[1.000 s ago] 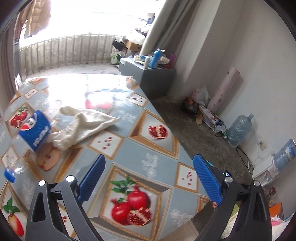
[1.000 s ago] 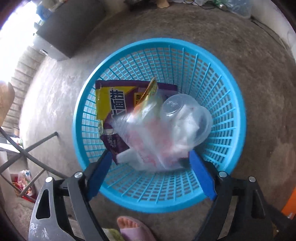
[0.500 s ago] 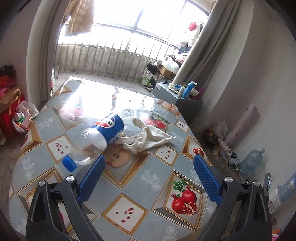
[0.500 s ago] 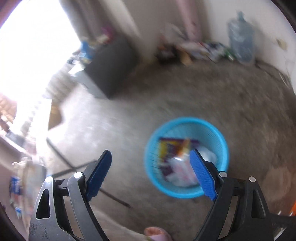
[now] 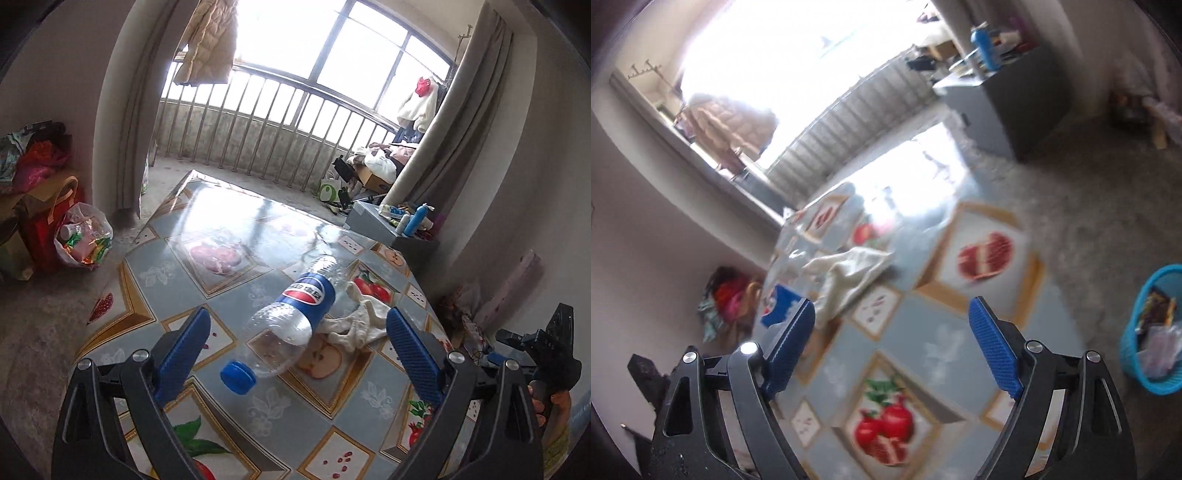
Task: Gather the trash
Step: 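Move both tools back to the Pepsi bottle on the table, then close the right tool around the blue label of the Pepsi bottle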
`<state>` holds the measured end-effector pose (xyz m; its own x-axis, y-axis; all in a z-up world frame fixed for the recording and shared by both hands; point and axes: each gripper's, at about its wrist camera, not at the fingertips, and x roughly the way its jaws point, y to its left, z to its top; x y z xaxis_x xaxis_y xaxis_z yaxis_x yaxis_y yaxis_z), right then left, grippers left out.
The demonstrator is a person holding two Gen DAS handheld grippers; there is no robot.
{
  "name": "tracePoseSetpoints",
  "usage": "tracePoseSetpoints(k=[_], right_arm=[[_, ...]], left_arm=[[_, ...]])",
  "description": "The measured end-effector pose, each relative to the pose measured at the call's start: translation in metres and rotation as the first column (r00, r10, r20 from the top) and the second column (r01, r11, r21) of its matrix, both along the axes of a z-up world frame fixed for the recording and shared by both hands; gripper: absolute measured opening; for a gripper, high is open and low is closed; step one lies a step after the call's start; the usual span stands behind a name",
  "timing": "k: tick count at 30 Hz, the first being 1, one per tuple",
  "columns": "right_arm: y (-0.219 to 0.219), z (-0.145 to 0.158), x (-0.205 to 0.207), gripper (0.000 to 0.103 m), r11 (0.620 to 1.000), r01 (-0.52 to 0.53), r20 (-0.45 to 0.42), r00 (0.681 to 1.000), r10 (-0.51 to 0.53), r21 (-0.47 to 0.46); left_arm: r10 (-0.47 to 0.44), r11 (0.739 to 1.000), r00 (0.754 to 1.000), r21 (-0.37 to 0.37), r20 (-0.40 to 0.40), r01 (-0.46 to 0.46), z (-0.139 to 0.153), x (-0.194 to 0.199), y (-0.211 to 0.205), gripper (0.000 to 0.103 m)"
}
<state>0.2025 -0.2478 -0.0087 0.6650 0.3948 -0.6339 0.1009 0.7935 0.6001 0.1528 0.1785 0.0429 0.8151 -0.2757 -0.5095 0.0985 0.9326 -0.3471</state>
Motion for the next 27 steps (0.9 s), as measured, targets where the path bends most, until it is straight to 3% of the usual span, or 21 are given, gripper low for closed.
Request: tracePoseSetpoints(k=[4, 7, 12, 17, 21, 25, 27], right_arm=[[0.068, -0.017, 0.055, 0.074, 0.989, -0.132, -0.075, 0.988, 0.136, 0.065], [0.113, -0.022, 0.080, 0.073, 0.969, -0.185, -0.110, 0.973, 0.204, 0.163], [0.155, -0.025, 0.115, 0.073, 0.943, -0.203, -0.168, 0.953, 0.252, 0.262], [0.178, -0.048, 0.146, 0.071, 0.949, -0.178, -0.257, 0.935, 0.246, 0.261], [0.189, -0.058, 0.157, 0.071, 0.940, -0.187, -0.288, 0.919, 0.269, 0.285], [0.193, -0.059, 0.157, 0.057, 0.934, -0.203, -0.309, 0.905, 0.293, 0.293], [0.190, -0.060, 0.152, 0.056, 0.931, -0.207, -0.300, 0.906, 0.298, 0.302]], left_arm=[[0.022, 0.999, 0.999, 0.029, -0.034, -0.021, -0.012, 0.025, 0.008, 0.083], [0.019, 1.000, 0.997, 0.016, -0.080, -0.017, -0.022, 0.051, 0.011, 0.067], [-0.007, 1.000, 0.982, -0.008, -0.190, 0.006, -0.047, 0.096, 0.012, 0.043], [-0.050, 0.998, 0.952, -0.040, -0.302, 0.040, -0.076, 0.118, 0.004, 0.023], [-0.109, 0.993, 0.932, -0.071, -0.346, 0.090, -0.086, 0.118, -0.005, 0.017], [-0.147, 0.989, 0.921, -0.076, -0.360, 0.128, -0.089, 0.113, -0.015, 0.017], [-0.149, 0.989, 0.921, -0.071, -0.359, 0.132, -0.087, 0.108, -0.019, 0.014]])
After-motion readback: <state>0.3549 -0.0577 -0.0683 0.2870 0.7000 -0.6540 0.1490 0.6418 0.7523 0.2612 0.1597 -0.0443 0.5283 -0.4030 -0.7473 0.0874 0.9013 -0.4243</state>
